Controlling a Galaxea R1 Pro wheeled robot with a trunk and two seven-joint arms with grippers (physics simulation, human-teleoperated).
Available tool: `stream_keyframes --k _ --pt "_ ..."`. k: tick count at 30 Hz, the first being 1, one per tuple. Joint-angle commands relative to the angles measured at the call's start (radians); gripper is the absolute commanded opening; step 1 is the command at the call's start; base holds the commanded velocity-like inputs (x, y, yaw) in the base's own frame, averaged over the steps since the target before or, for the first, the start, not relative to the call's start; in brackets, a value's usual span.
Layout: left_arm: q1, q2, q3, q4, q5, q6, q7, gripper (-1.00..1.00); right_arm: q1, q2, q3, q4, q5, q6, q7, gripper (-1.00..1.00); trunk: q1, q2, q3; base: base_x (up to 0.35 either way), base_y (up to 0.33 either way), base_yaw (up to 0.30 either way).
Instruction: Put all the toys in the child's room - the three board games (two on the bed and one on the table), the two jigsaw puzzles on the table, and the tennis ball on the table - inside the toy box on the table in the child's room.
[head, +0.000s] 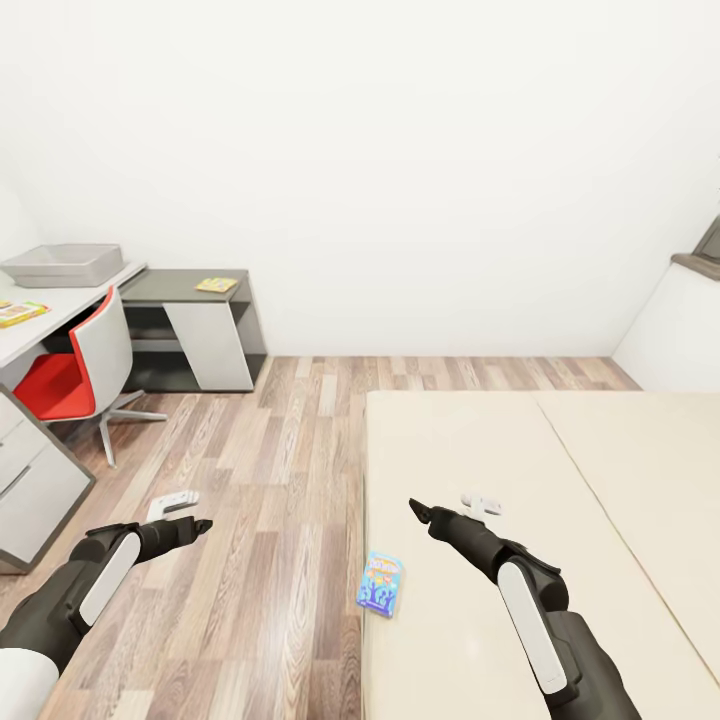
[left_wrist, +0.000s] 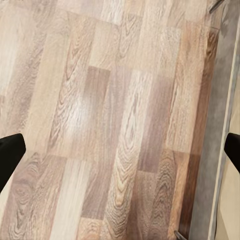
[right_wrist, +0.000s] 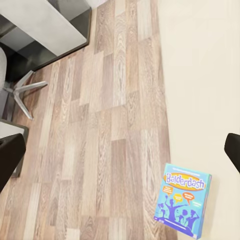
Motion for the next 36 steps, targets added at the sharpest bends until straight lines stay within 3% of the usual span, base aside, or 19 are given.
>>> stream_keyframes --k 1,36 --pt "-0.001 0.001 -0.002 -0.001 0.000 0.003 -0.001 1.00 -0.001 0.000 -0.001 -0.001 0.000 0.005 0.002 1.00 0.001 -0.002 0.000 0.000 0.000 0.000" --pt "-0.001 0.001 -0.003 -0.002 0.000 0.003 -0.001 1.00 -0.001 0.002 -0.002 0.000 0.000 0.004 0.002 1.00 0.001 -0.002 0.058 0.000 0.000 0.000"
